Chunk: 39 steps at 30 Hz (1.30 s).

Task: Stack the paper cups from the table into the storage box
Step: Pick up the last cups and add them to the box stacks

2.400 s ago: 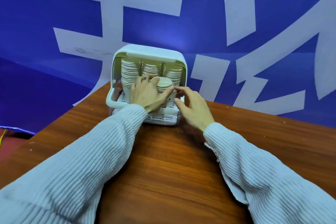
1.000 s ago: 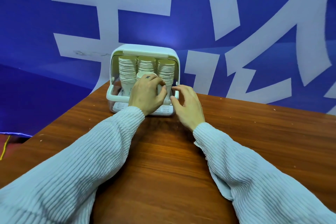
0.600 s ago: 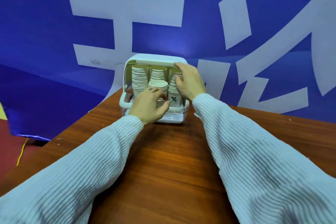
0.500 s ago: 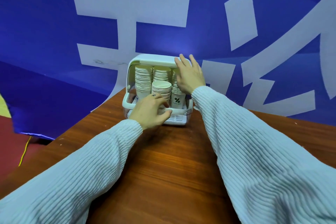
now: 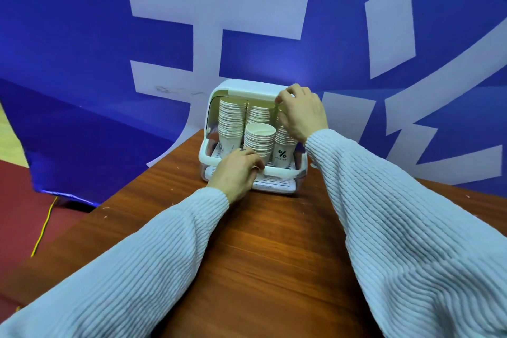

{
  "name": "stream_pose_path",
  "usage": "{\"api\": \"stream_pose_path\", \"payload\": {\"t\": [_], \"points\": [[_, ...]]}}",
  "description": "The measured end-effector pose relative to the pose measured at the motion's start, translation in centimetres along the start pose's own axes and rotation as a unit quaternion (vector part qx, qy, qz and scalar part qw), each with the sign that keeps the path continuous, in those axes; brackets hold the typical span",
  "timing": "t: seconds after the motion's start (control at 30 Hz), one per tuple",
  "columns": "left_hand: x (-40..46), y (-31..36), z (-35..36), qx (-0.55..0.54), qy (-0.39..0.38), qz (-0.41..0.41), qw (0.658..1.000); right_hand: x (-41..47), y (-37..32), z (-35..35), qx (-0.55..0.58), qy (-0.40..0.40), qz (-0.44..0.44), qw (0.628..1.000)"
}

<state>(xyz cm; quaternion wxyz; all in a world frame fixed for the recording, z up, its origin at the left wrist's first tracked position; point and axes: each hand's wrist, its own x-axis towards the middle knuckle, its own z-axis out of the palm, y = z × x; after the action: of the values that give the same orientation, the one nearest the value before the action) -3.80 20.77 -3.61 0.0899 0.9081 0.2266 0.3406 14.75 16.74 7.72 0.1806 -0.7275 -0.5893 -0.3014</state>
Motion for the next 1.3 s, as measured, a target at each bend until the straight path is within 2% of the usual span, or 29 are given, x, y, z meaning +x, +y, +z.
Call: {"api": "stream_pose_path", "payload": {"t": [0.17, 0.47, 0.6, 0.73, 0.93, 1.1, 1.3], "points": [[-0.3, -0.2, 0.6, 0.01, 0.029, 0.006, 1.0, -0.2, -0.2, 0.5, -0.031, 0.079, -0.055, 0.995], [-1.0, -0.3, 0.9, 0.106, 0.118, 0.016, 0.987, -1.9, -0.5, 0.4, 0.009, 0.071, -0.088, 0.994], [-1.0, -0.2, 0.9, 0.114, 0.121, 0.015, 0.986, -3.9, -0.8, 0.4, 0.032, 0.059, -0.1, 0.993], [-1.4, 0.2, 0.7, 0.09, 0.14, 0.034, 0.986, -5.9, -1.3, 0.9, 0.023, 0.068, -0.116, 0.991], [-1.8, 1.3, -0.7, 0.017, 0.231, 0.015, 0.973, -8.7, -2.4, 1.7, -0.005, 0.055, -0.111, 0.992], [-1.6, 0.9, -1.2, -0.002, 0.229, -0.021, 0.973, -10.4, -2.9, 2.3, 0.027, 0.023, -0.092, 0.995], [-1.8, 0.9, -1.3, -0.009, 0.214, -0.019, 0.977, -12.8, -3.7, 2.6, 0.044, 0.012, -0.045, 0.998]]}}
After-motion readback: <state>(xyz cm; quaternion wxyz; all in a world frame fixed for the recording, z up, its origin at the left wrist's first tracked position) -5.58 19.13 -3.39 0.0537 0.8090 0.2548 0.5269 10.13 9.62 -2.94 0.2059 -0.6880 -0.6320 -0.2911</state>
